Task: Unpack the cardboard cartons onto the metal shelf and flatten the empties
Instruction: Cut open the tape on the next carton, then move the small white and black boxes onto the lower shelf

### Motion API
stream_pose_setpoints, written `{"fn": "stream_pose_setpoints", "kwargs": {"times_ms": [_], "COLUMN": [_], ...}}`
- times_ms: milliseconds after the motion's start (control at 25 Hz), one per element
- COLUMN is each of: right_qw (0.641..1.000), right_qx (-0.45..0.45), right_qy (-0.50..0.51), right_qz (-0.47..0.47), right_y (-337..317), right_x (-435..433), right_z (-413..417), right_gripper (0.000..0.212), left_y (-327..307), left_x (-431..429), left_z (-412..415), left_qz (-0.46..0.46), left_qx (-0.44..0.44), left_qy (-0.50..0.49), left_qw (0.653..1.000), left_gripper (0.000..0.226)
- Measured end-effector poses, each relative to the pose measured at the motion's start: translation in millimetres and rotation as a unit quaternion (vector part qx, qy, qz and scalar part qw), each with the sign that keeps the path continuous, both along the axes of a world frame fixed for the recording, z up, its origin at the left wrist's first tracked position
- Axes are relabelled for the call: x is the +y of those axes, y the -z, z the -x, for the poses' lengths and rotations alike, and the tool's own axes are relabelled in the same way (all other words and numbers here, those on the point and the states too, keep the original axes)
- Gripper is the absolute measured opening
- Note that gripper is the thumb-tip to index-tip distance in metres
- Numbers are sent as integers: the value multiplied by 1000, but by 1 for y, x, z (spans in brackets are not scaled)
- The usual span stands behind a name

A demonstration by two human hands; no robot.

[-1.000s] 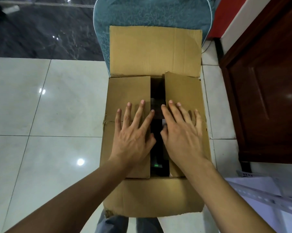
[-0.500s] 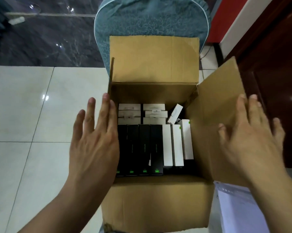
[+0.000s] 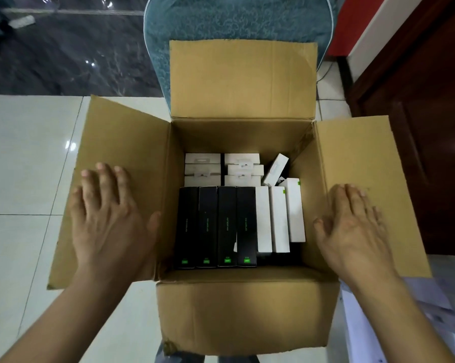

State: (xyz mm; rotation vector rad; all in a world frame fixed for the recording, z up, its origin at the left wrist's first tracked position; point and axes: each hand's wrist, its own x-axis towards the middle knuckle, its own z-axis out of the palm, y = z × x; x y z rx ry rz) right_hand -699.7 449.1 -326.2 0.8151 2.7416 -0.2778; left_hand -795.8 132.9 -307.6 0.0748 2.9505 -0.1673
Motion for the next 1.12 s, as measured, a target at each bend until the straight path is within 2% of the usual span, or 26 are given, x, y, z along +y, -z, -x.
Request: {"fn": "stream_pose_setpoints", "kwargs": {"times_ms": [160,400,520,680,920,1120], "right_qw": [1000,1000,998,991,990,989], "right_qx": [-16,1,44,78,1,-38], "right_qy": [-15,-21,-28,-74,-104,-105], "right_qz": [14,21,28,75,101,98], "right_y": [10,11,12,23,64,87], "right_x": [-13,-11,-15,-32,-37,-25], "right_z": [-1,4,7,18,41,59], "right_gripper": [80,78,75,67,66,62], "left_y": [28,33,31,38,72,103], "left_x": [17,29,41,78,142,167], "left_z": [-25,-32,-27,-21,-9,5], "left_qz": [-48,-87,-86,-99,-129,-97], "left_qx": [-96,-105,-101,-102,-115,-111], "left_qy": [-9,-30,-13,86,251,281], "left_qw": [994,990,991,986,952,948], "left_gripper": [96,101,98,85,69,60]}}
